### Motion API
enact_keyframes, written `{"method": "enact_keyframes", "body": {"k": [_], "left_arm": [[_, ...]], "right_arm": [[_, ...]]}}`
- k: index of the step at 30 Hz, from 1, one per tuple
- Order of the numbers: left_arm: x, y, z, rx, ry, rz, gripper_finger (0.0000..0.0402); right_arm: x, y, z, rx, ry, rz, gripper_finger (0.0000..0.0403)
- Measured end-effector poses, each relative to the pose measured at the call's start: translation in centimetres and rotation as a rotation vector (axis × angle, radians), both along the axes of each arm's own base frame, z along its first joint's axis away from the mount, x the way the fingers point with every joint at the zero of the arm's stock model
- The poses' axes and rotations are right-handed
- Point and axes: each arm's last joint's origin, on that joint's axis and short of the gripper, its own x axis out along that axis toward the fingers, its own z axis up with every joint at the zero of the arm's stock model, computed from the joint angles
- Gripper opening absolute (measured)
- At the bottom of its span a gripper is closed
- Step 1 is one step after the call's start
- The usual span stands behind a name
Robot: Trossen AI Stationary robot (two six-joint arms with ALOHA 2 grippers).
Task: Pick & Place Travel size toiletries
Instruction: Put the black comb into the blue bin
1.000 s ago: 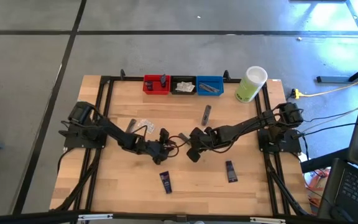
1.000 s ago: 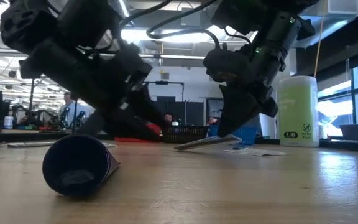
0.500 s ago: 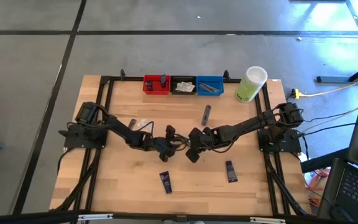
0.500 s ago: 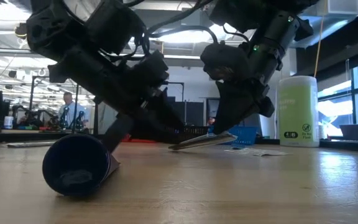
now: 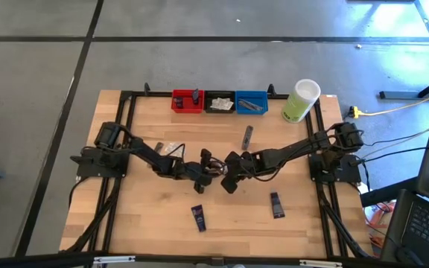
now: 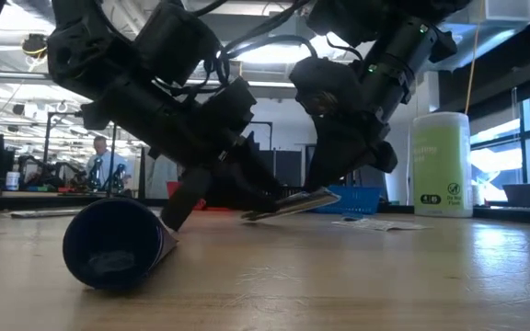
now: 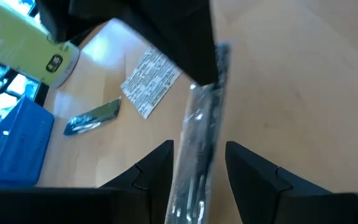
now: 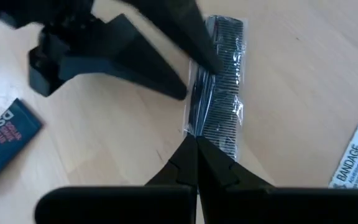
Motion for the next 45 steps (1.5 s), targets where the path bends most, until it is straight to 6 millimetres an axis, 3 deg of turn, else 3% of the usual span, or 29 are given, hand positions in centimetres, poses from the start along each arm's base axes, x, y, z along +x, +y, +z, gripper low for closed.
{"method": "enact_keyframes", "body": {"k": [16,28,33,37,45], "left_arm": [[-0.1,1.1,-0.4,-0.065,0.031,0.021,0.0134],[-0.1,1.1,-0.5,-0.062,0.039,0.003,0.0016],[-0.1,0.8,-0.5,-0.055,0.034,0.002,0.0015],[-0.1,0.7,-0.4,-0.062,0.032,0.003,0.0014],[-0.5,0.3,0.7,-0.161,0.021,0.030,0.0012]], "right_arm": [[0.4,0.1,0.3,0.028,-0.047,0.022,0.0000],[0.5,0.1,0.4,0.024,-0.055,0.034,0.0002],[0.9,0.6,1.4,-0.019,-0.077,0.086,0.0043],[0.9,1.2,3.9,-0.096,-0.101,0.132,0.0091],[-1.0,2.9,7.4,-0.193,-0.059,0.197,0.0167]]}}
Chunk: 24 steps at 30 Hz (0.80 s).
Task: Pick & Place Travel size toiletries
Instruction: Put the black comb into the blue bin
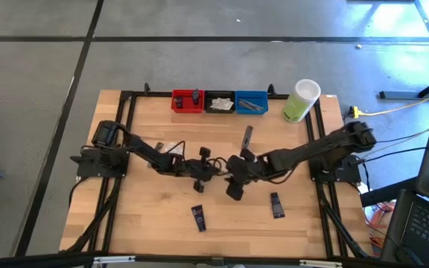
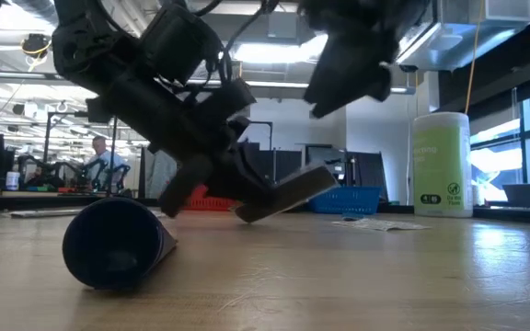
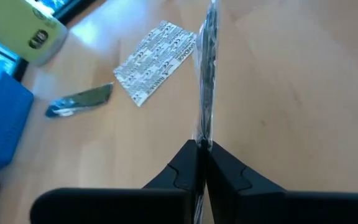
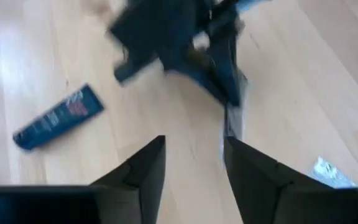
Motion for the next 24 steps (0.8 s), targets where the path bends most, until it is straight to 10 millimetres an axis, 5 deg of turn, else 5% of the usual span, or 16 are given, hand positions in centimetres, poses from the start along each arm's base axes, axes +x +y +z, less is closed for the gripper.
{"method": "enact_keyframes", "body": {"k": [16,24], "left_arm": [[-1.4,-0.8,7.7,-0.613,-0.154,-0.083,0.0012],[-1.9,-0.8,9.1,-0.686,-0.172,-0.086,0.0012]], "right_arm": [[-2.5,3.4,1.9,-0.111,-0.055,0.083,0.0152],[-2.0,3.7,2.3,-0.112,-0.120,0.108,0.0163]]}}
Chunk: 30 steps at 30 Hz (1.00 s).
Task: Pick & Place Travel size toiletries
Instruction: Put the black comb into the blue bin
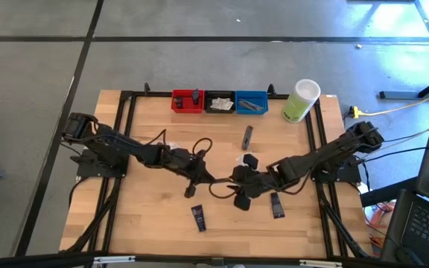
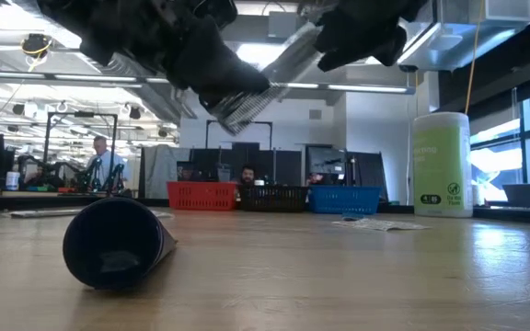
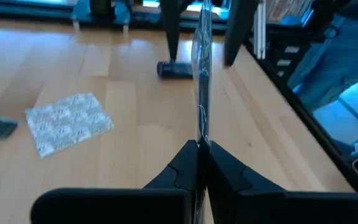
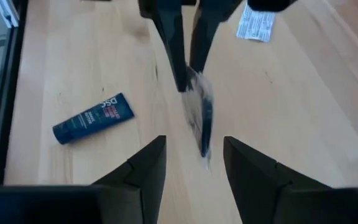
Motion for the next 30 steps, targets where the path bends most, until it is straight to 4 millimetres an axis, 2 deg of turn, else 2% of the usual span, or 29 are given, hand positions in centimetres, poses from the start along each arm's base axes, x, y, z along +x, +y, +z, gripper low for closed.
{"method": "enact_keyframes", "body": {"k": [6,9,13,21,30], "left_arm": [[-0.05,0.02,-0.16,0.005,0.016,0.005,0.0012],[-0.05,0.03,-0.15,0.006,0.015,0.007,0.0012],[-0.05,0.03,-0.15,0.008,0.015,0.006,0.0012],[-0.04,0.03,-0.14,0.023,0.010,0.001,0.0012],[-0.04,0.04,-0.14,0.047,0.005,-0.009,0.0016]], "right_arm": [[0.21,0.03,0.21,-0.017,-0.033,0.000,0.0176],[0.22,0.04,0.23,-0.016,-0.034,0.000,0.0167],[0.22,0.04,0.22,-0.016,-0.034,0.000,0.0130],[0.32,-0.21,0.20,-0.021,-0.032,-0.002,0.0016],[0.61,-0.89,0.17,0.005,-0.023,-0.012,0.0010]]}}
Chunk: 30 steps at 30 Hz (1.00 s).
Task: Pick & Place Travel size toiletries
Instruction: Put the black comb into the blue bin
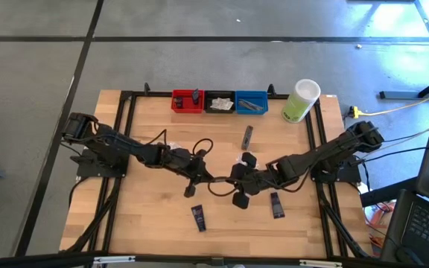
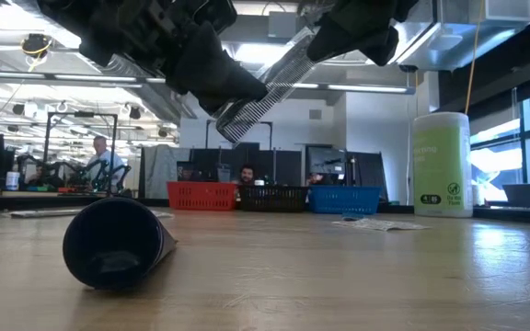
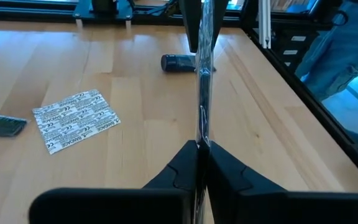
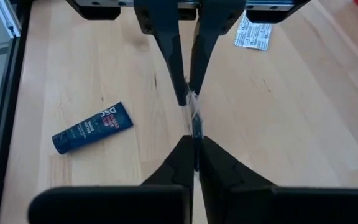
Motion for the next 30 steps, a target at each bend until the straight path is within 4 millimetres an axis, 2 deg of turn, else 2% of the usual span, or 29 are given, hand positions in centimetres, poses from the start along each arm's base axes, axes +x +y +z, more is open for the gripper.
{"method": "enact_keyframes", "body": {"k": [3,6,12,16,22,27,30], "left_arm": [[0.0,0.0,0.0,0.021,-0.008,-0.013,0.0033],[0.1,0.0,0.1,0.051,-0.021,-0.028,0.0068],[0.1,0.2,0.1,0.111,-0.026,0.009,0.0157],[0.1,0.6,0.1,0.189,-0.030,0.115,0.0194],[0.0,0.7,0.3,0.230,-0.033,0.158,0.0204],[-0.3,0.8,1.3,0.226,-0.073,0.173,0.0201],[-0.6,1.0,2.3,0.233,-0.104,0.212,0.0201]], "right_arm": [[-0.1,-0.1,0.2,0.012,-0.001,-0.004,0.0010],[-0.4,-0.4,0.6,0.019,0.004,-0.016,0.0010],[-3.1,-2.3,2.8,0.048,0.044,-0.126,0.0010],[-4.8,-4.4,4.6,0.046,0.034,-0.224,0.0010],[-6.5,-8.2,6.2,0.030,0.020,-0.401,0.0010],[-6.5,-11.4,6.5,0.034,0.021,-0.502,0.0010],[-6.5,-14.1,6.3,0.065,0.032,-0.588,0.0010]]}}
